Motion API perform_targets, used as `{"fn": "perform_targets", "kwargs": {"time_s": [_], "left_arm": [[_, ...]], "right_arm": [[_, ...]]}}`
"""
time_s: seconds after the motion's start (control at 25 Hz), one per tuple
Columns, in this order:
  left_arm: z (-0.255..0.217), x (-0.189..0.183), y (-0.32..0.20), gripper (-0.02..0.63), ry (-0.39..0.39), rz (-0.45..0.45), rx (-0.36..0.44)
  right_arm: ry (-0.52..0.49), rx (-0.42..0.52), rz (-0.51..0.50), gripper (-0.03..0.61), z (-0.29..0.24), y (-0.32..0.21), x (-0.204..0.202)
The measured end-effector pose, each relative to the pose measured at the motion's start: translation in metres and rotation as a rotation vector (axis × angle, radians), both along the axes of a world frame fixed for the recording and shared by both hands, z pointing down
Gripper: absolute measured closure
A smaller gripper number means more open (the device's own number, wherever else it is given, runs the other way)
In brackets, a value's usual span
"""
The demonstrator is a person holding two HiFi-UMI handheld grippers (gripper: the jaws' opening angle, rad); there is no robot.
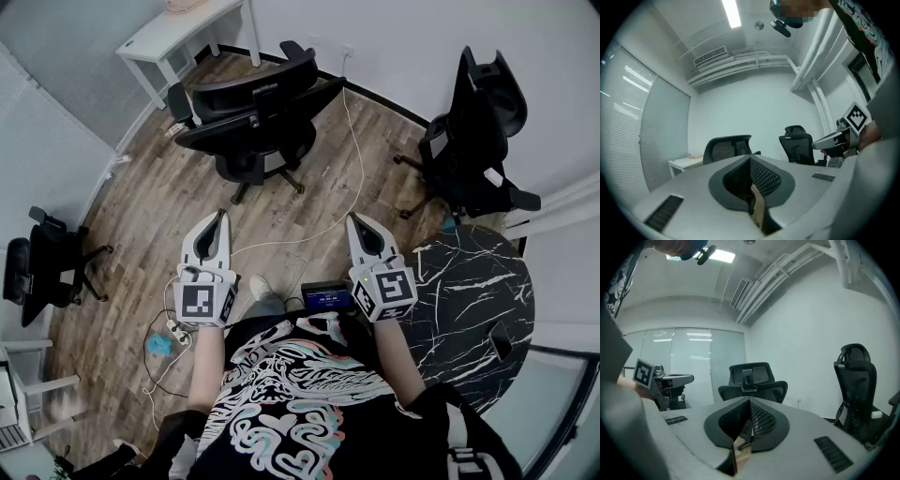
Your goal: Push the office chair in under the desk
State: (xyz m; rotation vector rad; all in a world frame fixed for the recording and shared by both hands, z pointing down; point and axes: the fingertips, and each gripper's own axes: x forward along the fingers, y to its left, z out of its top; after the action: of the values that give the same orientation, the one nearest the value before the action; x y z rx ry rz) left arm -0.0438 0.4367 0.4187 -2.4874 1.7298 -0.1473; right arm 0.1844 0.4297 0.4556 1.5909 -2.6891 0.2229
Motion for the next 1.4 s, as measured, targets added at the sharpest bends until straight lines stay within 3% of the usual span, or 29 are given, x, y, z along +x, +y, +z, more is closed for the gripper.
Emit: {"fn": "perform_targets", "kwargs": {"time_s": [0.8,1.12,1.4], "left_arm": [[0.004,-0.002,-0.003,0.609,0.008,-0.021,-0.012],[0.007,-0.032,-0.025,0.609,0.024,-0.074,-0.009],[0.002,-0.068,-0.083,0.609,0.051,-0.086,0.010]], "right_arm": [[-0.046,-0.010,-0.026,0.548,0.002,-0.010,-0.001],[-0.046,-0.017,-0.033,0.548,0.005,-0.038,-0.013],[-0.016,0.016,-0.029,0.546,-0.010,-0.090,-0.033]]}}
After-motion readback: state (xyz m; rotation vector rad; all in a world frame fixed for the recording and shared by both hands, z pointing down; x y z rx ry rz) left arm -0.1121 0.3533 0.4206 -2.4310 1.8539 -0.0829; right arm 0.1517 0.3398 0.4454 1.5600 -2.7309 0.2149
